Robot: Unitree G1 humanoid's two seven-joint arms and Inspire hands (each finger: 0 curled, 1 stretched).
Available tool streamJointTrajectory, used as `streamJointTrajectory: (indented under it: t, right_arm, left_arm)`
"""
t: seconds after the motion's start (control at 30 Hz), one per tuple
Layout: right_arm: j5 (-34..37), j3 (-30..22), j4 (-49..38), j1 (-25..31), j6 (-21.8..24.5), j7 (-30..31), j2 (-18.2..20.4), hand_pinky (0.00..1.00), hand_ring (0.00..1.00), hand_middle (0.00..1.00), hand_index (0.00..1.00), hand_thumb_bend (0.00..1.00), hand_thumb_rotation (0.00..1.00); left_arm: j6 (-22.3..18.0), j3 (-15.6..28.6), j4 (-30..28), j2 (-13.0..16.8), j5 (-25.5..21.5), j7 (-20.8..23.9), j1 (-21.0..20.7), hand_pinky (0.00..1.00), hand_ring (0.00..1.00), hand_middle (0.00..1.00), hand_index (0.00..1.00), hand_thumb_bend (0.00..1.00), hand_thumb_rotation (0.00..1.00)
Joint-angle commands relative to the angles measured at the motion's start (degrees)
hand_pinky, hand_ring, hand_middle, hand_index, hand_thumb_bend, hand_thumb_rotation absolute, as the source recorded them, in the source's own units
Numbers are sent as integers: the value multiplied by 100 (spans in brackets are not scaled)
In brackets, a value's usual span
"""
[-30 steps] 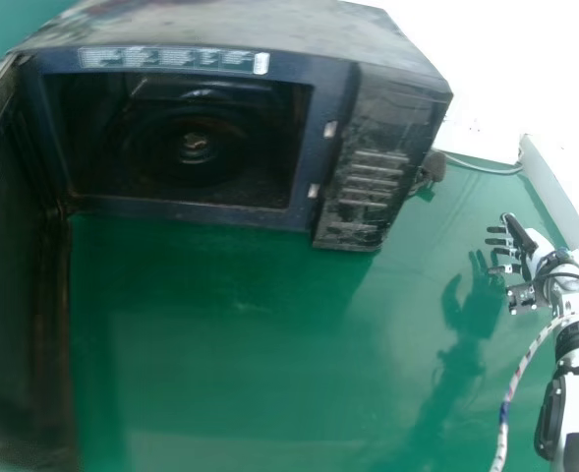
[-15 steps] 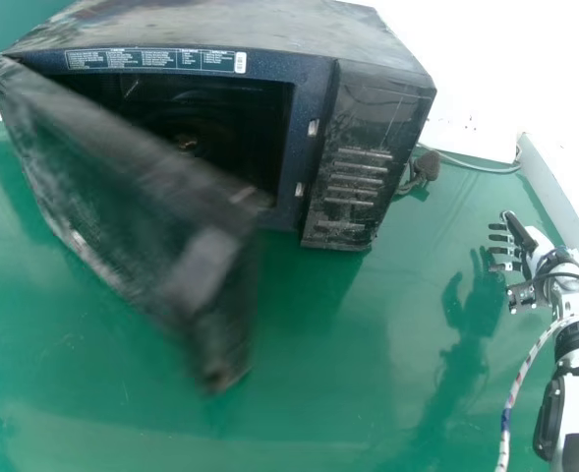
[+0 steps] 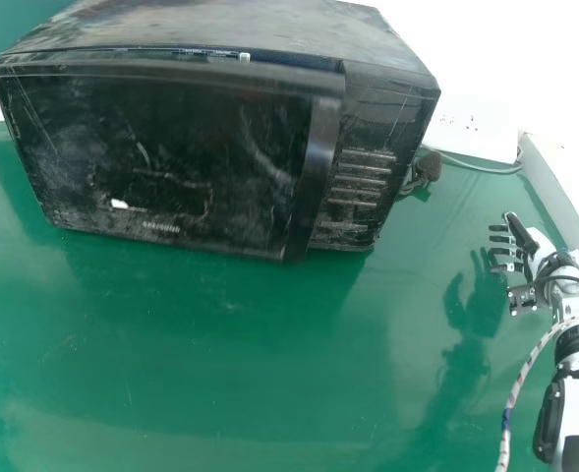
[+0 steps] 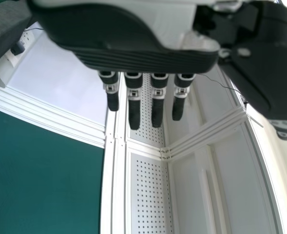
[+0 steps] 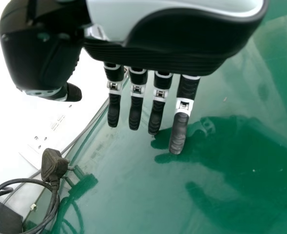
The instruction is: Open the door of oven
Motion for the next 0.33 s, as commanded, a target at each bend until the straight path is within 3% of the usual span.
streamJointTrajectory:
  t: [0.0, 0.17, 0.3]
  right_arm:
    - [-23, 19, 243, 360, 248, 196, 207, 72, 79, 81, 79, 50, 34]
    - [-20, -9, 245, 358, 239, 270, 201, 78, 83, 82, 76, 51, 31]
    - [-56, 10, 245, 358, 231, 197, 213, 77, 84, 84, 81, 49, 32]
  left_arm:
    - [-89, 10, -136, 158, -43, -125, 3, 66, 80, 86, 90, 84, 92]
    - [-177, -13, -209, 213, 24, -290, 23, 66, 81, 88, 89, 84, 91]
    - [-193, -44, -455, 152, 42, -341, 95, 64, 80, 87, 88, 86, 90]
